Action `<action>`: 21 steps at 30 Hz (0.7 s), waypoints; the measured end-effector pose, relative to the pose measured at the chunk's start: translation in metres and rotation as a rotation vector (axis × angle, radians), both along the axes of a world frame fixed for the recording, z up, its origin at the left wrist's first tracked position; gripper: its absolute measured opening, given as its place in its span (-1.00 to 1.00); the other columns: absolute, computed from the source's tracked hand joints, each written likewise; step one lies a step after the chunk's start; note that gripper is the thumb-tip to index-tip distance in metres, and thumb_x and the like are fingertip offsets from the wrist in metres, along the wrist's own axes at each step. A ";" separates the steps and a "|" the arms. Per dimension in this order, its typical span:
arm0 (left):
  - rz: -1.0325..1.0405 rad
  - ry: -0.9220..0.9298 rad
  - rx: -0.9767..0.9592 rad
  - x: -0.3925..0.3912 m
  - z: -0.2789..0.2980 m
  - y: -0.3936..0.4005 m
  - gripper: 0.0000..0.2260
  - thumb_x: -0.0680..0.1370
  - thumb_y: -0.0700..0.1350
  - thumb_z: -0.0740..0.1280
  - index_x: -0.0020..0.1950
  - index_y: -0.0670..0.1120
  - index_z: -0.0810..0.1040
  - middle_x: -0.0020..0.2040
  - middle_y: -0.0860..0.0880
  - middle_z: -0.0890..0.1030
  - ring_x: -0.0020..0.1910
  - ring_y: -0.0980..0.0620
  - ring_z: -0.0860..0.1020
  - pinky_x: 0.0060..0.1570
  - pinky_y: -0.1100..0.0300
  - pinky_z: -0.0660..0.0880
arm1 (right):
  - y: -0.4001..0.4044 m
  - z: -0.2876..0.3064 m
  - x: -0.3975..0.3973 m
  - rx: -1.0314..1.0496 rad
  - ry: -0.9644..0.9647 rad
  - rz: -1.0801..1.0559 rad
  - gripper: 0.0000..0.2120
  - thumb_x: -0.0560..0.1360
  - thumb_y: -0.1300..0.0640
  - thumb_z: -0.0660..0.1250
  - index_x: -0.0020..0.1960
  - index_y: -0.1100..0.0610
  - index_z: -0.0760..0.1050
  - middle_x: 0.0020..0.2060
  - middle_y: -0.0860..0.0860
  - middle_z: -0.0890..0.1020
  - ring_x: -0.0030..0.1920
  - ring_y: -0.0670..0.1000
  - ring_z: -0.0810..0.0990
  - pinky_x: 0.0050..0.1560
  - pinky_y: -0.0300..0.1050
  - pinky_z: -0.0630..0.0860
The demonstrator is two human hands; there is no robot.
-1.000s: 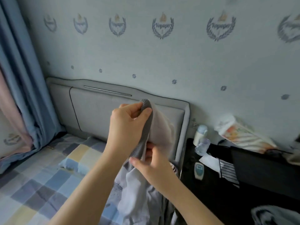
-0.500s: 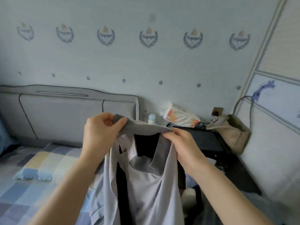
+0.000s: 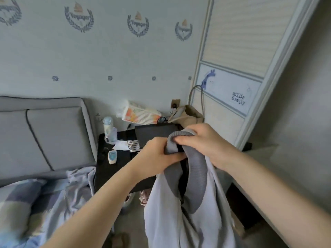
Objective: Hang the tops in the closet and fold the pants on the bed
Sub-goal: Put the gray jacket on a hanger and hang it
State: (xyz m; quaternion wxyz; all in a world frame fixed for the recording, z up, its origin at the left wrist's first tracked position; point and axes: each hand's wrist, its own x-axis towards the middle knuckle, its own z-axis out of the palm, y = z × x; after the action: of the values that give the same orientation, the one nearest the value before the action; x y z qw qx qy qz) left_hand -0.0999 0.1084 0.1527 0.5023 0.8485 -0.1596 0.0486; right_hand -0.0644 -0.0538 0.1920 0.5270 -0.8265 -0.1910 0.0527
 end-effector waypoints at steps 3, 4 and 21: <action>-0.055 0.050 -0.016 0.011 0.005 -0.011 -0.76 0.54 -0.13 0.39 -0.11 -0.34 0.56 -0.30 -0.15 0.49 -0.29 0.02 0.39 -0.22 0.10 0.33 | -0.035 -0.009 -0.004 -0.341 -0.282 -0.174 -0.71 0.28 0.01 0.43 -0.37 0.00 0.30 -0.49 -0.15 0.42 -0.44 -0.21 0.39 -0.41 -0.26 0.28; -0.066 0.055 -0.024 0.012 0.008 -0.014 -0.77 0.54 -0.19 0.36 -0.15 -0.37 0.52 -0.33 -0.15 0.42 -0.30 0.03 0.34 -0.25 0.13 0.27 | -0.045 -0.016 -0.005 -0.491 -0.377 -0.199 -0.72 0.30 0.05 0.39 -0.33 -0.03 0.25 -0.44 -0.13 0.40 -0.41 -0.19 0.38 -0.43 -0.27 0.24; -0.216 0.626 -0.524 0.053 -0.001 -0.088 -0.84 0.53 -0.19 0.35 0.05 -0.20 0.66 -0.02 -0.21 0.69 0.01 -0.14 0.65 0.03 0.01 0.58 | -0.164 -0.041 -0.057 0.194 0.403 -0.627 -0.81 0.54 0.11 0.35 -0.02 0.27 0.58 -0.39 0.03 0.68 -0.35 -0.07 0.67 -0.35 -0.25 0.57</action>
State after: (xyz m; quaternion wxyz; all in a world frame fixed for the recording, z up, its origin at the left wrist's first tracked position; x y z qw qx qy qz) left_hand -0.0474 0.0201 0.1521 0.7273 0.6444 -0.0696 -0.2256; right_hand -0.1212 -0.2176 0.1505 0.6204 -0.7640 0.1740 0.0319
